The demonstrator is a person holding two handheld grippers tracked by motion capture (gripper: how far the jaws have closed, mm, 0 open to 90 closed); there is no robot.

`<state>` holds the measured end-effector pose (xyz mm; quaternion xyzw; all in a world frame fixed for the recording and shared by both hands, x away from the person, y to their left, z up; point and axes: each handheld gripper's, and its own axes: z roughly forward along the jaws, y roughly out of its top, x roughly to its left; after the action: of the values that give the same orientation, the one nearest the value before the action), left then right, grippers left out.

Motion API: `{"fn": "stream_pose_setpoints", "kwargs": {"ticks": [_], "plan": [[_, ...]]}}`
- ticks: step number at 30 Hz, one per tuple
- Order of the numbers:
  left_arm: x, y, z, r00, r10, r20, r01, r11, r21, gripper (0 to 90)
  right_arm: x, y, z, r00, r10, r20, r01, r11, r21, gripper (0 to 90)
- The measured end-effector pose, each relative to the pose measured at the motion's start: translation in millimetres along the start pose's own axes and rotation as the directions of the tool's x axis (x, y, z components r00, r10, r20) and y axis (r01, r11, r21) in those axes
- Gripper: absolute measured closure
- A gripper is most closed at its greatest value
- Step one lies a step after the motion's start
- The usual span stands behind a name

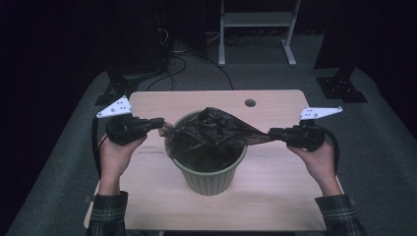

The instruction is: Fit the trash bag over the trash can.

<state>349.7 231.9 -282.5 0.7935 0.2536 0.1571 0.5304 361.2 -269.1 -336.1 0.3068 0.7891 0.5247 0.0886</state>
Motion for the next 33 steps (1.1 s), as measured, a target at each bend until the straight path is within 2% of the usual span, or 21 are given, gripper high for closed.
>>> {"fn": "stream_pose_setpoints", "kwargs": {"ticks": [1,2,4,7,10,11,16,18,19,21,22,29,31,33], "plan": [[0.0,0.0,0.0,1.0000,0.000,0.000,0.000,1.0000,0.000,89.9,0.0,0.0,0.0,1.0000,0.000,0.000,0.000,1.000,0.000,74.3],[-1.0,2.5,1.2,1.0000,0.008,-0.001,-0.008,1.0000,0.002,89.9,5.6,11.5,-3.8,0.9997,-0.021,-0.015,0.021,0.999,-0.028,70.6],[-1.9,5.9,3.0,0.9999,0.012,0.004,-0.012,0.9999,-0.002,89.9,8.7,17.5,-5.3,0.9993,-0.035,-0.014,0.034,0.998,-0.045,69.5],[-2.6,8.5,3.9,0.9999,0.011,0.005,-0.011,0.9999,-0.005,89.9,19.8,36.6,-5.6,0.9958,-0.078,-0.046,0.075,0.994,-0.077,66.1],[-2.2,9.2,3.9,0.9999,0.011,0.003,-0.011,0.9999,-0.007,89.9,28.9,50.5,1.3,0.9905,-0.109,-0.084,0.101,0.991,-0.093,60.1],[-1.8,9.4,3.6,1.0000,0.009,0.002,-0.009,0.9999,-0.008,89.9,35.2,59.5,4.1,0.9890,-0.133,-0.064,0.126,0.987,-0.103,56.9],[-0.8,9.9,1.5,0.9999,0.011,0.001,-0.011,0.9999,-0.009,89.9,44.6,72.4,0.1,0.9837,-0.165,-0.071,0.154,0.978,-0.140,55.3],[-0.1,9.9,1.8,1.0000,0.009,0.004,-0.009,0.9999,-0.008,89.9,51.8,79.7,1.7,0.9766,-0.191,-0.098,0.177,0.975,-0.138,53.1],[-0.1,9.9,2.2,1.0000,0.008,0.004,-0.008,0.9999,-0.009,89.9,51.8,79.7,1.7,0.9766,-0.191,-0.098,0.177,0.975,-0.138,53.1],[-0.4,10.1,2.5,1.0000,0.007,0.004,-0.007,0.9999,-0.009,89.9,60.2,86.6,11.3,0.9654,-0.228,-0.126,0.213,0.969,-0.126,50.8],[-0.5,10.2,2.6,1.0000,0.008,0.003,-0.008,0.9999,-0.010,89.9,60.2,86.6,11.3,0.9654,-0.228,-0.126,0.213,0.969,-0.126,50.8],[-0.1,11.7,3.6,1.0000,0.006,0.007,-0.005,0.9999,-0.009,89.9,77.6,96.3,26.1,0.9427,-0.269,-0.197,0.247,0.961,-0.128,48.4],[-0.6,11.9,4.2,0.9999,0.008,0.009,-0.008,0.9999,-0.007,89.9,83.7,97.4,27.5,0.9381,-0.281,-0.203,0.260,0.957,-0.126,48.0],[-1.5,11.9,4.8,0.9999,0.010,0.011,-0.010,0.9999,-0.007,90.0,87.5,98.0,28.6,0.9374,-0.290,-0.192,0.272,0.955,-0.118,47.1]]}}
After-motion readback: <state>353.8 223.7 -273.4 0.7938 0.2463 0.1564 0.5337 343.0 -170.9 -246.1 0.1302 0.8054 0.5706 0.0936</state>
